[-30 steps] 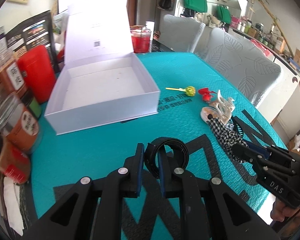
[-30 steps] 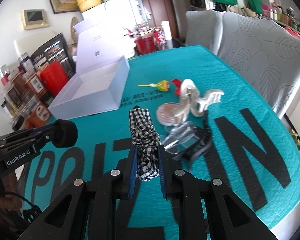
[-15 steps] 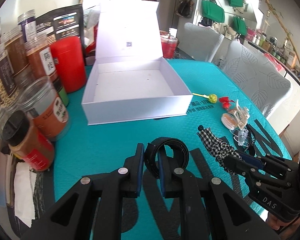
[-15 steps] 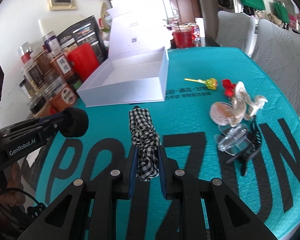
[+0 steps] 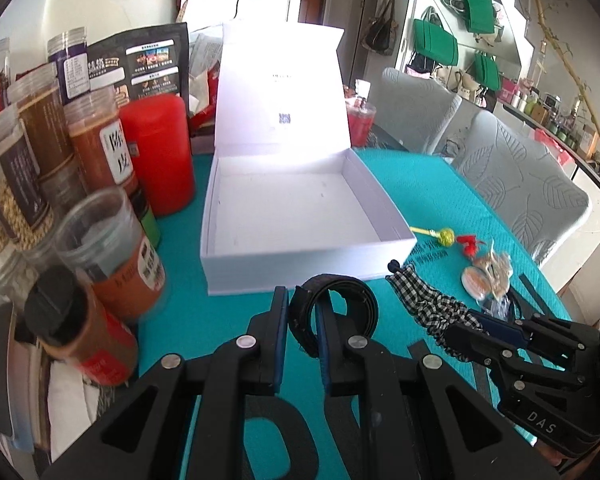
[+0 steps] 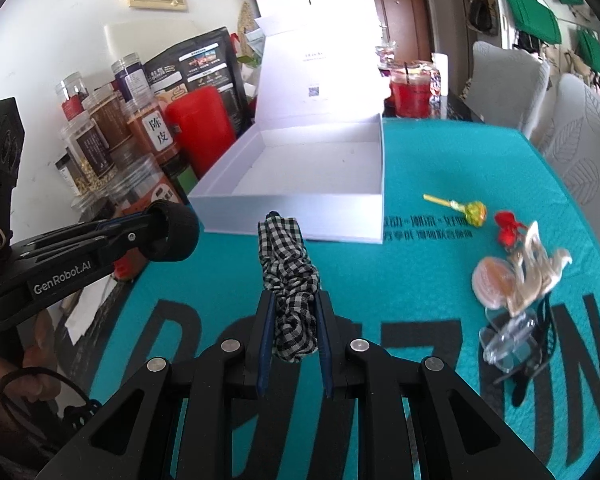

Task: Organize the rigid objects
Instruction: 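Carry hair tie in left tool and scrunchie in right tool into white box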

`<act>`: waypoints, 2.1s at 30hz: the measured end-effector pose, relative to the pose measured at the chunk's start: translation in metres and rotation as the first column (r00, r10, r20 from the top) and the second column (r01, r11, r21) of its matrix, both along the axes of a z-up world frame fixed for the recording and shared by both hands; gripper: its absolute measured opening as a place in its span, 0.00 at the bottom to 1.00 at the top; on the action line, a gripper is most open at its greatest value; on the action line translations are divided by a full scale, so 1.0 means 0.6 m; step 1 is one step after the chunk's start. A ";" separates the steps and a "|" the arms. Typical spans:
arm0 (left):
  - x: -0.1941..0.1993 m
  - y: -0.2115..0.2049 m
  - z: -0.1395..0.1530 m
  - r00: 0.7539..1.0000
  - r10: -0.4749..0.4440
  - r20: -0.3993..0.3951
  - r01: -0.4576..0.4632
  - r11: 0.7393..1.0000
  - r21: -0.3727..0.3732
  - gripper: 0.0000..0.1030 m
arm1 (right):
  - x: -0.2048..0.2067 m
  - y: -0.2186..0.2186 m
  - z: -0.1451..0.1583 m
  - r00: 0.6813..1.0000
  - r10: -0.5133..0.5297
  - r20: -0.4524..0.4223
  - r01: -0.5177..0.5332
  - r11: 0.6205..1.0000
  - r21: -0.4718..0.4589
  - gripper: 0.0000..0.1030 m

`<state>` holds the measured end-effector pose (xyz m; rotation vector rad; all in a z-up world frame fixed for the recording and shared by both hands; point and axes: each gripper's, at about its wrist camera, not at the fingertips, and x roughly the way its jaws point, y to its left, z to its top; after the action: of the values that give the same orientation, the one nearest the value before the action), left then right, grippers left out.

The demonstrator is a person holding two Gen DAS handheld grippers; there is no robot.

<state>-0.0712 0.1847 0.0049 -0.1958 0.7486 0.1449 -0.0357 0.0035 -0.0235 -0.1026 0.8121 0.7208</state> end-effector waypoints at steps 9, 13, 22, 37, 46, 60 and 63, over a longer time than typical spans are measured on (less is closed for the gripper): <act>0.044 0.015 0.026 0.999 -0.015 0.044 0.014 1.000 0.022 0.13 | 0.038 0.032 0.040 0.998 0.012 0.066 -0.011 1.000 -0.019 0.19; 0.062 0.018 0.038 0.997 -0.027 0.066 0.025 0.999 0.027 0.13 | 0.056 0.036 0.058 0.996 0.006 0.091 -0.004 1.000 -0.014 0.19; 0.115 0.028 0.063 0.993 -0.039 0.115 0.034 0.998 0.046 0.13 | 0.112 0.039 0.090 0.993 -0.006 0.121 0.006 1.000 -0.002 0.19; 0.241 0.057 0.092 0.987 -0.025 0.156 0.014 0.997 0.071 0.13 | 0.226 0.072 0.123 0.983 -0.017 0.185 0.019 1.000 -0.006 0.19; 0.311 0.087 0.078 0.990 0.013 0.142 -0.027 0.995 0.093 0.13 | 0.294 0.104 0.114 0.982 -0.023 0.189 0.025 1.000 -0.012 0.19; 0.399 0.126 -0.035 0.997 0.055 -0.053 -0.047 0.989 0.139 0.13 | 0.358 0.153 0.027 0.997 -0.009 0.081 0.015 0.997 -0.077 0.19; 0.408 0.128 -0.054 0.995 0.055 -0.085 -0.043 0.989 0.139 0.13 | 0.365 0.163 0.015 0.997 -0.009 0.074 0.016 0.995 -0.100 0.19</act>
<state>0.1735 0.2615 -0.0272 -0.0774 0.8196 0.2524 0.1832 0.1011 -0.0147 -0.2135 0.7785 0.6603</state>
